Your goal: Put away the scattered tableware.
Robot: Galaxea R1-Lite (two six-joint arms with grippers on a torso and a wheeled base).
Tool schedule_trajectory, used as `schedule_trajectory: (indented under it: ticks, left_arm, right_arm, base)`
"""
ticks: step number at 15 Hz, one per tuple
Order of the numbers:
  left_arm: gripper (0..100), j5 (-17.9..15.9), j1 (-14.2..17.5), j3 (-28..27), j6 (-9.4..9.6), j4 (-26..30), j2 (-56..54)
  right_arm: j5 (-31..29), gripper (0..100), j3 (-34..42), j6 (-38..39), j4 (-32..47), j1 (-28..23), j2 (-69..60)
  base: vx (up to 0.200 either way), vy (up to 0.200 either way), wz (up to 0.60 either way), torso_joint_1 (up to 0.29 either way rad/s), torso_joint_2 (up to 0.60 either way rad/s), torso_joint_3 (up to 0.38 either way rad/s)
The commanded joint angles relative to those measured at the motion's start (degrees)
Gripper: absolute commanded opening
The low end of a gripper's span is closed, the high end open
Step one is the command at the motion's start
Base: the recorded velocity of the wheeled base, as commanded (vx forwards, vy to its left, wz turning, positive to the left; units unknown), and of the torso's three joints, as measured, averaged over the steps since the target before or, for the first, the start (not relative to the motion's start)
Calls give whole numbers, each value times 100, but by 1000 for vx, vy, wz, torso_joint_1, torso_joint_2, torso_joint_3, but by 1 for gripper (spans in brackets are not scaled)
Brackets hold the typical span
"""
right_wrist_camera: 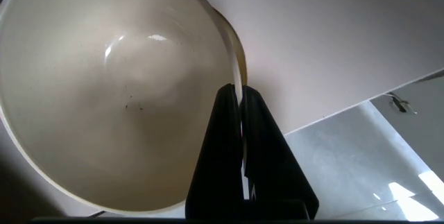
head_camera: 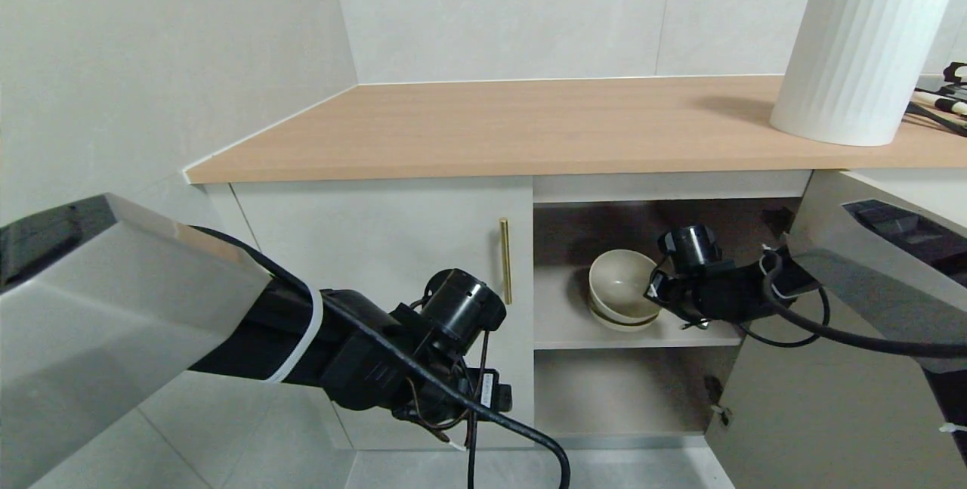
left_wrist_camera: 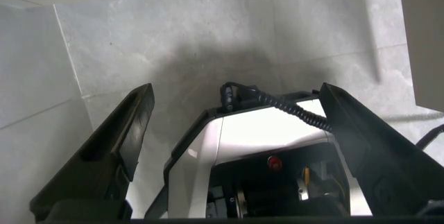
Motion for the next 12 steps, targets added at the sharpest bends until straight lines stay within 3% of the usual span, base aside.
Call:
schedule_trajectory:
  ticks: [1,12]
  left_arm:
    - [100,1,0,0,-3,-3,7]
    - [100,1,-9,0,-3,-3,25]
  right_arm:
    - [-1,0,-55,-1,1,3,79]
    - [-62,0,-169,-10,36,12,193]
  base:
    - [0,0,0,0,0,0]
    - [0,0,0,0,0,0]
